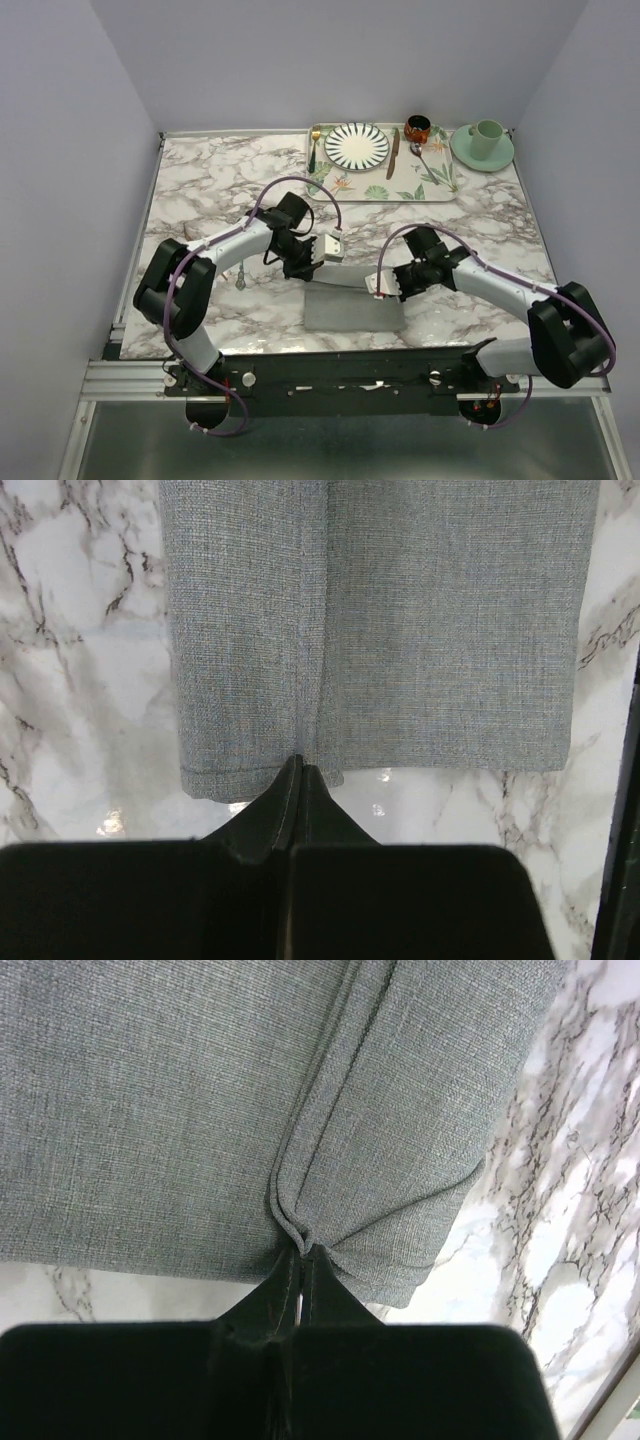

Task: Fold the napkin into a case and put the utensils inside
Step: Fold the lower triangle-folded napkin at the center of the board, then smooth out the 2/3-rectangle-folded napkin at the center of the board.

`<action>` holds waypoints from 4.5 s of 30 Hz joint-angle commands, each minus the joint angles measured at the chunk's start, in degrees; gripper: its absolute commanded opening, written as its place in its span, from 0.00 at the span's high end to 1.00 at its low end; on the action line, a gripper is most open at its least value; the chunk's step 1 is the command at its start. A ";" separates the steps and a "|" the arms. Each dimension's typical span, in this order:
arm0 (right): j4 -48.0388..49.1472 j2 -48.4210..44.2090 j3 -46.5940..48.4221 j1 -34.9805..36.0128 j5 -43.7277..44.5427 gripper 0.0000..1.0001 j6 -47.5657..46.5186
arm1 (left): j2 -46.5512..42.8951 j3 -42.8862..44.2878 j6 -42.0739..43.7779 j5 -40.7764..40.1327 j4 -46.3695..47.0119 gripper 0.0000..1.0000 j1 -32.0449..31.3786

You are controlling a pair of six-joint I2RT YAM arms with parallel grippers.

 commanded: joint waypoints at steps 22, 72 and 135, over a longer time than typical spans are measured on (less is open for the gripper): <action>0.74 -2.97 -5.55 -1.90 -0.55 0.99 -4.83 | 4.31 -3.31 -21.58 -2.48 3.80 1.00 -3.91; -3.39 10.13 9.75 -1.55 3.15 0.99 0.10 | 9.68 14.19 -22.20 -5.66 -10.62 1.00 5.84; -9.63 25.95 22.93 -9.11 -2.83 0.96 71.56 | 11.90 4.70 -27.73 -2.50 -0.96 0.96 6.02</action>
